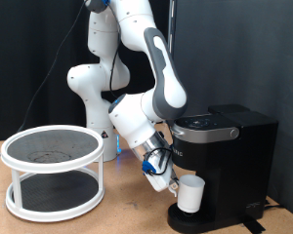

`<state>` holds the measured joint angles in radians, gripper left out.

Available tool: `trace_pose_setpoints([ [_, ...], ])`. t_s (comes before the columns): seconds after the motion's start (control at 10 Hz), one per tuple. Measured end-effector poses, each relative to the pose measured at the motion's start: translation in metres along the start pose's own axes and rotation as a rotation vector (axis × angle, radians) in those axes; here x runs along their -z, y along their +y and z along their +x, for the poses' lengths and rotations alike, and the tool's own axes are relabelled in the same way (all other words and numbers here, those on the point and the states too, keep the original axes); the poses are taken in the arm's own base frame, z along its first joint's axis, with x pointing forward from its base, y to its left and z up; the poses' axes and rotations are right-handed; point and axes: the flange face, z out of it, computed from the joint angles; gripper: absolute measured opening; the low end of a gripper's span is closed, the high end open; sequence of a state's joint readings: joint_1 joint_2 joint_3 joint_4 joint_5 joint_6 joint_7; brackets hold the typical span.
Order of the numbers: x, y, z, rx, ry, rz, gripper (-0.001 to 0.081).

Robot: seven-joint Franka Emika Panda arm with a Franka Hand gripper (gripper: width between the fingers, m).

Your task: Make a cup of coffee with the keurig machine

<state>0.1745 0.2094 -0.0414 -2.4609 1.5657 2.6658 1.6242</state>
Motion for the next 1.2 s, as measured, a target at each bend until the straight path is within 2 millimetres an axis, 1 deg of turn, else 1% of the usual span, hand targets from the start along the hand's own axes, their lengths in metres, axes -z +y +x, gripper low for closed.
trace_pose_setpoints([
  [0.1,0.0,0.0,0.0,0.0,-0.004,0.001,0.0003],
  [0.2,0.0,0.0,0.0,0.0,-0.005,0.001,0.0114],
  [0.3,0.0,0.0,0.0,0.0,-0.005,0.001,0.0251],
  [0.4,0.0,-0.001,0.0,-0.001,-0.006,0.001,0.0251],
  [0.5,0.002,-0.003,0.001,0.003,-0.003,-0.01,0.0437],
  [0.6,0.007,-0.007,0.005,0.021,0.011,-0.038,0.0574],
  [0.7,0.016,-0.013,0.01,0.041,0.03,-0.073,0.0574],
  [0.8,0.026,-0.018,0.017,0.057,0.05,-0.105,0.0699],
  [0.9,0.036,-0.023,0.023,0.064,0.069,-0.13,0.0699],
  [1.0,0.046,-0.026,0.029,0.068,0.082,-0.155,0.0724],
  [1.2,0.065,-0.033,0.039,0.073,0.087,-0.199,0.0733],
])
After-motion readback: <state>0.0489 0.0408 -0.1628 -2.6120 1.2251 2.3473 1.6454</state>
